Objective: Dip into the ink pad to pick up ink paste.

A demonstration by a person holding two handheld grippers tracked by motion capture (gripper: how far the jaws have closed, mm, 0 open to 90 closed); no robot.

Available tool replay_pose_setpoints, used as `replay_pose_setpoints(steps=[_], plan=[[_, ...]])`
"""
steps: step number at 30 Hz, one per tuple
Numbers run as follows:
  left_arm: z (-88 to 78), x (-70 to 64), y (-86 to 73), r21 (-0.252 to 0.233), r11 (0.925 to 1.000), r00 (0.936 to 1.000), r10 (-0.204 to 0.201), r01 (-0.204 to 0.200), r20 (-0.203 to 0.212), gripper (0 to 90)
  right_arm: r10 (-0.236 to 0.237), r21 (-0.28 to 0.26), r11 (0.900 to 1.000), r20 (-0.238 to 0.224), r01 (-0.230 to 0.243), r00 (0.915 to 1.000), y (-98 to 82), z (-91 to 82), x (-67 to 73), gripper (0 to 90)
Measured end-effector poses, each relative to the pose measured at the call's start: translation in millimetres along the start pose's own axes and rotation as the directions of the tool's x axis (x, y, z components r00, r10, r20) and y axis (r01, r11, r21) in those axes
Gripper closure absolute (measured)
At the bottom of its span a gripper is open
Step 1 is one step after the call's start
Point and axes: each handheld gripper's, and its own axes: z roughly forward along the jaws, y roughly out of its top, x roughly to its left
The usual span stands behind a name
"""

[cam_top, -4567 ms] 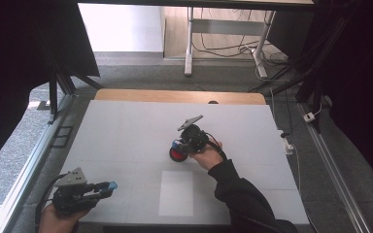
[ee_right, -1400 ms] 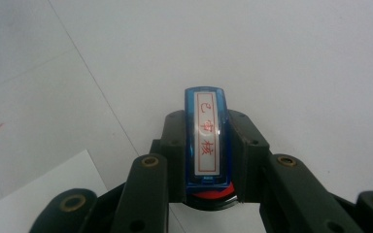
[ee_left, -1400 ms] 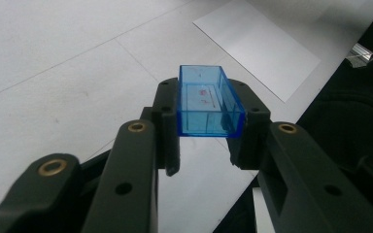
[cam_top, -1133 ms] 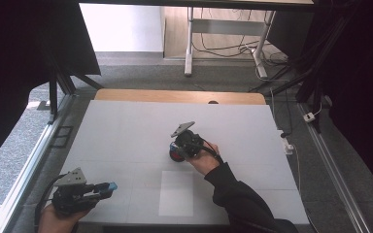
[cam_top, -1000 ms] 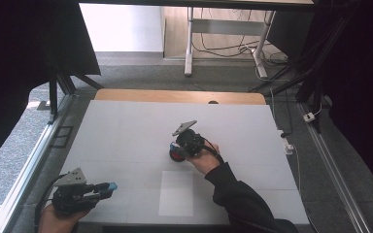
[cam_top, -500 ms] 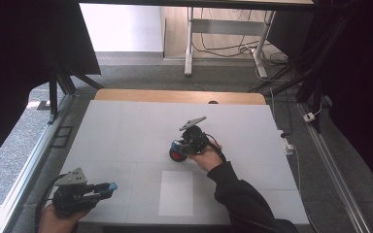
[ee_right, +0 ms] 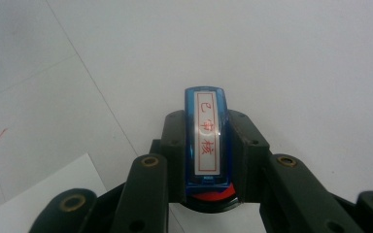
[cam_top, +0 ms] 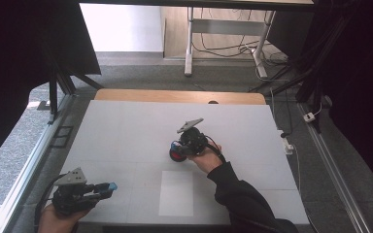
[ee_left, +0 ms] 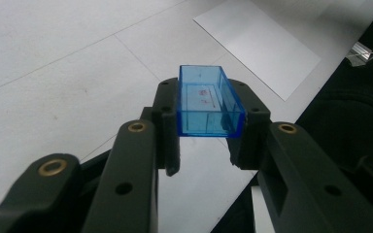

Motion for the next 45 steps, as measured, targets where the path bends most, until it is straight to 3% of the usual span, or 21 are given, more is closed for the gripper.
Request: replay_pose_setpoints(steps=[5,15,22,30,45], plan=[[-0.4,-0.1,-0.3,-0.003,1.0000,1.0000,0.001,-0.001,-0.001,68.2,0.013,-0.010,1.000,-0.009,-0.013,0.9999,-1.2,-1.5,-0.8,71.4],[-1.3,2.5,-0.7,-0.010,0.9999,0.9996,-0.012,0.013,0.024,68.2,-0.006,-0.065,0.998,-0.045,0.003,0.9990,0.6,-16.4,4.6,71.5],[-0.8,1.7,-0.4,-0.005,0.9998,0.9998,-0.018,0.018,0.003,68.2,-0.017,-0.101,0.995,-0.077,0.009,0.9969,1.6,-31.3,11.5,71.4],[-1.1,2.3,-0.5,-0.007,0.9995,0.9994,-0.031,0.031,-0.012,68.1,-0.040,-0.135,0.991,-0.105,0.025,0.9937,0.3,-49.2,20.0,71.4],[-1.2,2.3,-0.5,-0.008,0.9996,0.9997,-0.026,0.026,0.001,68.2,-0.082,-0.185,0.981,-0.162,0.051,0.9833,-4.0,-74.4,35.4,71.4]])
